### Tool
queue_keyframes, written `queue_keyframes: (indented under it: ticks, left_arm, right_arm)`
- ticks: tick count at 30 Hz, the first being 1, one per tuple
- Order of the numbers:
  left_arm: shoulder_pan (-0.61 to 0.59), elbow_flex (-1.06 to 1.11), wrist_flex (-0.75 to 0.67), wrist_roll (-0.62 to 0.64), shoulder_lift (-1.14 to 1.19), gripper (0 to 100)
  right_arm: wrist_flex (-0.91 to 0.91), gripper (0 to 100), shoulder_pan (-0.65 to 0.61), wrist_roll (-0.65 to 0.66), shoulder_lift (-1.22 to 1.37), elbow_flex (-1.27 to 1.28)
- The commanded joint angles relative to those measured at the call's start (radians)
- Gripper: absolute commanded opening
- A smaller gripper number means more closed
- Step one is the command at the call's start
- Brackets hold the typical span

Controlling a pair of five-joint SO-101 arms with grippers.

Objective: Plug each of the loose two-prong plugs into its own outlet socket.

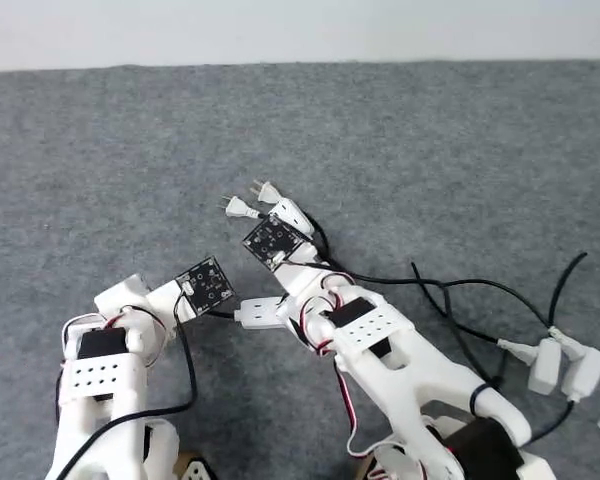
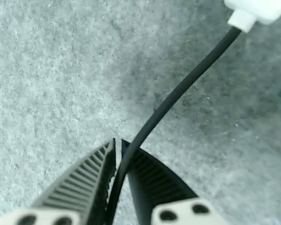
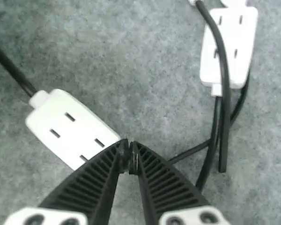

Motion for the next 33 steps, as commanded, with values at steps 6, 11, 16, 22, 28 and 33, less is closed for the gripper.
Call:
queue_keyframes:
  ticks: [6,11,16,22,28,33]
  left_arm:
    - [-0.008,0.045,-0.028,0.011,-0.009,1]
    - [-0.012,0.059,-0.026,-0.011,-0.009,1]
    - [-0.014,0.061,-0.021,-0.052,-0.009,1]
    - [-0.04,0.079,0.017,-0.141,-0.017,1]
    - [-0.193,0.079,0.126,-0.483,-0.017,1]
    - [-0.319,0.084,0.129,-0.66,-0.017,1]
  right_arm:
    - [0.064,0.9,-0.024,-0.023,-0.225,0.015]
    - [0.048,0.9,-0.137,-0.046,-0.332,0.095]
    - [0.044,0.9,-0.185,-0.086,-0.268,0.103]
    - [0.045,0.9,-0.183,-0.044,-0.165,0.077]
    - [0.047,0.9,-0.15,-0.043,-0.108,0.04]
    - [0.047,0.9,-0.147,-0.043,-0.101,0.034]
